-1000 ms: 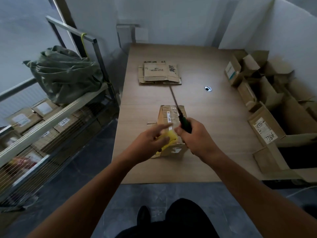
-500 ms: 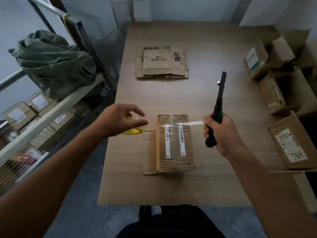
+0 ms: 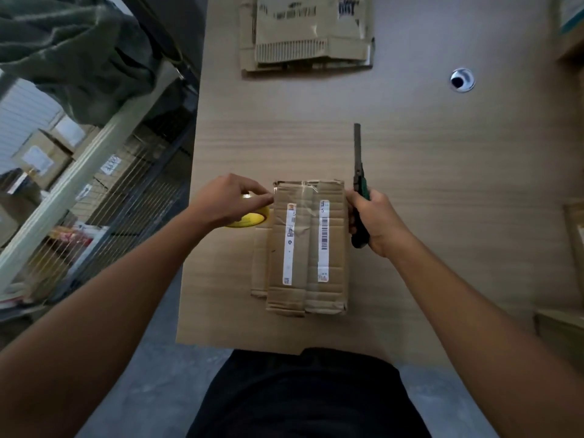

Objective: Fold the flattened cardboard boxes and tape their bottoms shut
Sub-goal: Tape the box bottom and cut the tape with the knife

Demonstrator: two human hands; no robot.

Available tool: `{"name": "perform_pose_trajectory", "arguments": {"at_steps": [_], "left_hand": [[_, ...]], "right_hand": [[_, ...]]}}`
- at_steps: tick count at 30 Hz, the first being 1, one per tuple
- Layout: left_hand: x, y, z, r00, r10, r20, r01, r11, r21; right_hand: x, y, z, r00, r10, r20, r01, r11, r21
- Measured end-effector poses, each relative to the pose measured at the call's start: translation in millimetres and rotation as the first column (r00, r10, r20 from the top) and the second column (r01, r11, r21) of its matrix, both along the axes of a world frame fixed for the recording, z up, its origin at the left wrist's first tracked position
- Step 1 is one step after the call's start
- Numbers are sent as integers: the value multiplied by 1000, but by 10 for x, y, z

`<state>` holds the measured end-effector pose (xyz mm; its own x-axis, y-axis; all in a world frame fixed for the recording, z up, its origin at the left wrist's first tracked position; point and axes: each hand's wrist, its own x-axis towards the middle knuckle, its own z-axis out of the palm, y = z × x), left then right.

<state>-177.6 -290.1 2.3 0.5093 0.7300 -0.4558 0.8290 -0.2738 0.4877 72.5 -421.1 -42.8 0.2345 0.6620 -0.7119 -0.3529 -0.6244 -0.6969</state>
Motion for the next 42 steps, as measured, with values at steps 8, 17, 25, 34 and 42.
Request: {"name": "perform_pose_trajectory", "arguments": {"at_steps": [8,17,25,34,42], "left_hand": [[78,-139,-19,998,61,-27,-61,998,6],[-89,-192,-6,999,18,45,-16,999,-48],[-266,-19,37,998,-49,40,51,998,-42],[-268,-51,96,992,-37,120,24,994,105],[-466,-407,557,961,-53,271,4,984,176]], "right_hand": [[28,-59,582,684,243,687,-287,956,-52],[-1005,-178,999,352,547,759,-550,777,-305],[-1414,-150,879,226,699,679,-490,684,-541],[-1507,21,944,211,799,563,-459,590,-665],[-1428,-131,1002,380,559,737,-447,809,-382]]}}
